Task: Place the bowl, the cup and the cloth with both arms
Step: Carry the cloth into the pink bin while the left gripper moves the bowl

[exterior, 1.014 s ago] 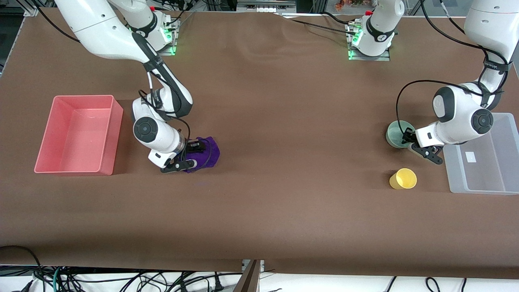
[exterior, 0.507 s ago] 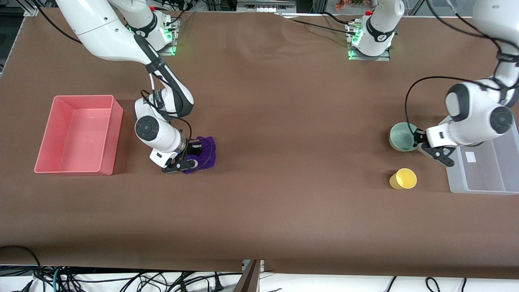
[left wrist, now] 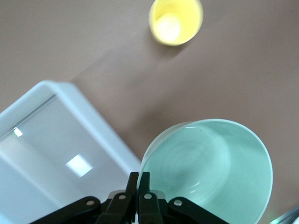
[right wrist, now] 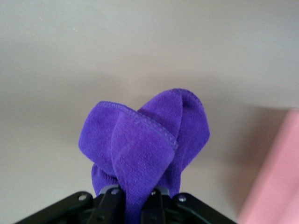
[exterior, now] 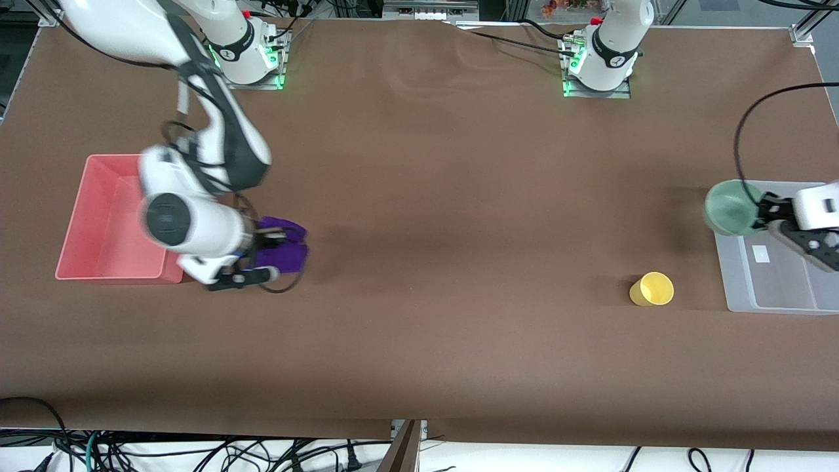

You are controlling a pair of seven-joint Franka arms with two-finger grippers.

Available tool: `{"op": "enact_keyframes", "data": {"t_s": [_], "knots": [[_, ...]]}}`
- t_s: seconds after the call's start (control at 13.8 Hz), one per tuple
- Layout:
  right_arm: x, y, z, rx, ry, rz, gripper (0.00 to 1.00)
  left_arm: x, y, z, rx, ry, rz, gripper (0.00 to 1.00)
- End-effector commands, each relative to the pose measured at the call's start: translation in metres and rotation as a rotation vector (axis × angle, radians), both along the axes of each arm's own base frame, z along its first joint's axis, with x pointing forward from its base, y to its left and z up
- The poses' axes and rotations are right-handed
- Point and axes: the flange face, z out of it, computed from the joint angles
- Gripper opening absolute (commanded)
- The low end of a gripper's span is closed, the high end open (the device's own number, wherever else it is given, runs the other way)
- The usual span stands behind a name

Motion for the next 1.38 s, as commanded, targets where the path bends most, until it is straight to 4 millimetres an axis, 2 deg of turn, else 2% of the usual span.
{"op": "enact_keyframes", "data": {"t_s": [0.0, 0.07, 0.14, 0.22, 0.29, 0.36, 0.51, 0.58, 0.65, 0.72, 0.8, 0.94, 1.01, 1.09, 1.16, 1.23, 1.3], "knots": [[0.01, -0.104, 0.057, -0.022, 0.1, 0.093, 0.0, 0.013, 0.081, -0.045, -0.037, 0.022, -0.038, 0.0], [0.005, -0.149, 0.066, -0.02, 0.135, 0.139, 0.0, 0.007, 0.112, -0.065, -0.042, 0.009, -0.012, 0.0], [0.0, -0.186, 0.076, -0.015, 0.15, 0.167, 0.0, 0.005, 0.132, -0.084, -0.037, -0.018, -0.008, 0.0], [-0.006, -0.223, 0.076, -0.013, 0.169, 0.18, 0.0, 0.003, 0.148, -0.107, -0.032, -0.045, -0.017, 0.0], [-0.014, -0.252, 0.061, -0.004, 0.213, 0.178, 0.0, -0.001, 0.164, -0.131, -0.033, -0.063, -0.03, 0.0], [-0.022, -0.277, 0.044, 0.01, 0.238, 0.153, 0.0, -0.005, 0.175, -0.146, -0.041, -0.081, -0.038, 0.0], [-0.033, -0.303, 0.011, 0.026, 0.265, 0.119, 0.0, -0.012, 0.186, -0.167, -0.049, -0.079, -0.027, 0.0], [-0.039, -0.308, -0.005, 0.032, 0.281, 0.111, 0.0, -0.013, 0.187, -0.17, -0.051, -0.077, -0.011, 0.32], [-0.044, -0.316, -0.021, 0.033, 0.286, 0.105, 0.0, -0.011, 0.186, -0.167, -0.057, -0.087, -0.006, 0.89], [-0.048, -0.32, -0.038, 0.028, 0.283, 0.105, 0.0, -0.009, 0.184, -0.159, -0.059, -0.091, -0.005, 1.0], [-0.055, -0.329, -0.055, 0.029, 0.282, 0.093, 0.0, -0.006, 0.181, -0.146, -0.053, -0.1, -0.014, 1.0], [-0.067, -0.336, -0.088, 0.027, 0.28, 0.088, 0.0, -0.002, 0.163, -0.1, -0.066, -0.083, -0.03, 1.0], [-0.072, -0.34, -0.102, 0.022, 0.267, 0.087, 0.0, 0.011, 0.136, -0.065, -0.065, -0.09, -0.066, 1.0], [-0.076, -0.341, -0.117, 0.019, 0.257, 0.09, 0.0, 0.027, 0.101, -0.04, -0.064, -0.095, -0.096, 1.0], [-0.081, -0.347, -0.128, 0.019, 0.249, 0.078, 0.0, 0.04, 0.067, -0.027, -0.065, -0.085, -0.089, 1.0], [-0.083, -0.348, -0.138, 0.015, 0.241, 0.077, 0.17, 0.052, 0.032, -0.027, -0.064, -0.067, -0.072, 1.0], [-0.083, -0.349, -0.141, 0.014, 0.234, 0.074, 0.78, 0.064, -0.002, -0.031, -0.058, -0.065, -0.049, 1.0]]}}
